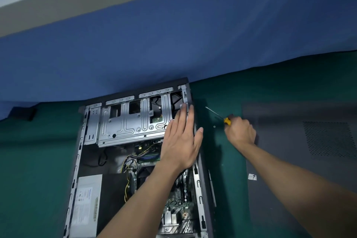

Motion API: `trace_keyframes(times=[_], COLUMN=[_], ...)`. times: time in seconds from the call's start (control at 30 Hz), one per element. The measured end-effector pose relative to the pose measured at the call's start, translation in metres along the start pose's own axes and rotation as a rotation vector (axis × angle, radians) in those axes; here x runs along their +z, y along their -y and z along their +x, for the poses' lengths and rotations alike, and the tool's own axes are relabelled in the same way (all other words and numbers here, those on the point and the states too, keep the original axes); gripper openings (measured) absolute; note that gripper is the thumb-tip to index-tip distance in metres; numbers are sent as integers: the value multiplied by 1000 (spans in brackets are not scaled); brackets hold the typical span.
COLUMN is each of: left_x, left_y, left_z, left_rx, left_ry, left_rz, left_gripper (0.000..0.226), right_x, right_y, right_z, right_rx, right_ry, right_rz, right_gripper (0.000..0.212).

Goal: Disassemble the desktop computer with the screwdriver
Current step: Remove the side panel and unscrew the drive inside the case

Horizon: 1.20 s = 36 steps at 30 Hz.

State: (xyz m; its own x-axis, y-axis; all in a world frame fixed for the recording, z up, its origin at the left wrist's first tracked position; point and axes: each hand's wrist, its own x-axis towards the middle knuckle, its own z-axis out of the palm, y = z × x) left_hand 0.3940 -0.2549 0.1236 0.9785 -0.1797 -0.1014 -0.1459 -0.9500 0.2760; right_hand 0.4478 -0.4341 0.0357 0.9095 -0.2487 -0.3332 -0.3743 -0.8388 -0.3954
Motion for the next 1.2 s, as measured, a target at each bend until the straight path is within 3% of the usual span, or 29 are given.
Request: trace_keyframes(times=[0.2, 0.33, 0.4, 0.57, 0.77, 0.9, 1.03, 1.2], left_x=[1, -1, -2, -3, -9, -19, -31, -44], left_y=[0, -1, -4, -15, 5, 49, 105, 159], left_z=[0, 0, -1, -25, -84, -132, -191, -255], left_rx=[11, -13, -43, -92, 37, 28, -10, -48], left_ry=[-15, 4, 9, 80, 142, 128, 37, -139], left_rz=[15, 15, 26, -23, -38, 62, 139, 56], left_gripper=[62, 62, 62, 66, 65, 65, 59, 46], right_x=[0, -21, -32, -57, -70, -55, -25, 8], right_y=[-6, -9, -8, 11, 53, 87, 114, 143], right_z=[1, -12, -27, -86, -166, -219, -277, -334], right_rx=[25, 107, 100, 33, -183, -254, -257, -211], right_ry=[58, 56, 84, 100, 79, 42, 40, 68], right_rz=[8, 246, 385, 582, 518, 457, 451, 491], right_gripper=[26, 24, 16, 20, 22, 22, 31, 31])
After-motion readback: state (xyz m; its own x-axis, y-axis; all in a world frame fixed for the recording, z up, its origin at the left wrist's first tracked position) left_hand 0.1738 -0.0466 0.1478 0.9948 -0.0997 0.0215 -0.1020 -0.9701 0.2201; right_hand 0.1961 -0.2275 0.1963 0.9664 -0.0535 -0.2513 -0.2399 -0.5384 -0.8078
